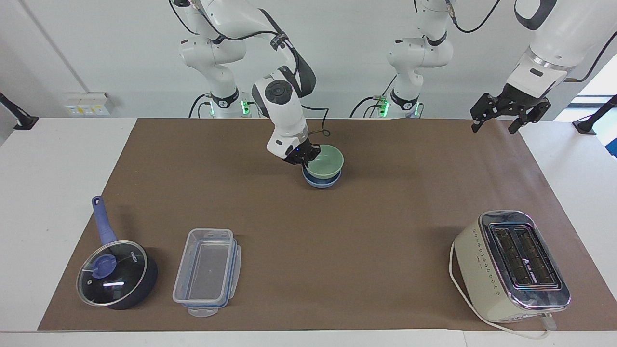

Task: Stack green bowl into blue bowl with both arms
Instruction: 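Lower the green bowl into the blue bowl and open the right gripper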

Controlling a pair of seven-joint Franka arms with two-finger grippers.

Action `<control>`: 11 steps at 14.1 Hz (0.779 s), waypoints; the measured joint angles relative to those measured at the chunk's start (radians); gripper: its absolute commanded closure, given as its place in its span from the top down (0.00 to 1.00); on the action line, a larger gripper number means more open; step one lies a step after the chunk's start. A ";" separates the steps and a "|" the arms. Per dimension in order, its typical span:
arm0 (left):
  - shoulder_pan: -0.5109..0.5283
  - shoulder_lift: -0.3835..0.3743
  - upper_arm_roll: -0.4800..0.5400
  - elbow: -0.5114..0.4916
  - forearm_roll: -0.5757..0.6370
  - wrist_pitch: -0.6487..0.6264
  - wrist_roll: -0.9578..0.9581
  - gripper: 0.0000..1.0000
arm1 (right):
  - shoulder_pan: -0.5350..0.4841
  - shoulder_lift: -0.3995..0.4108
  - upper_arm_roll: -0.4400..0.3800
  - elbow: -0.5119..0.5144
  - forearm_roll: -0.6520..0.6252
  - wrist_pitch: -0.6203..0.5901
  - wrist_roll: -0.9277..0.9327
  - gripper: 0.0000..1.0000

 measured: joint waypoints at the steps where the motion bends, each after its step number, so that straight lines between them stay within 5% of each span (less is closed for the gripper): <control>1: 0.000 -0.003 -0.001 -0.005 0.000 0.000 0.000 1.00 | 0.000 0.000 0.000 -0.001 0.000 0.005 0.000 0.00; 11: 0.000 -0.012 -0.006 -0.014 0.000 0.001 0.000 1.00 | 0.000 0.000 0.000 -0.003 -0.003 0.015 0.000 0.14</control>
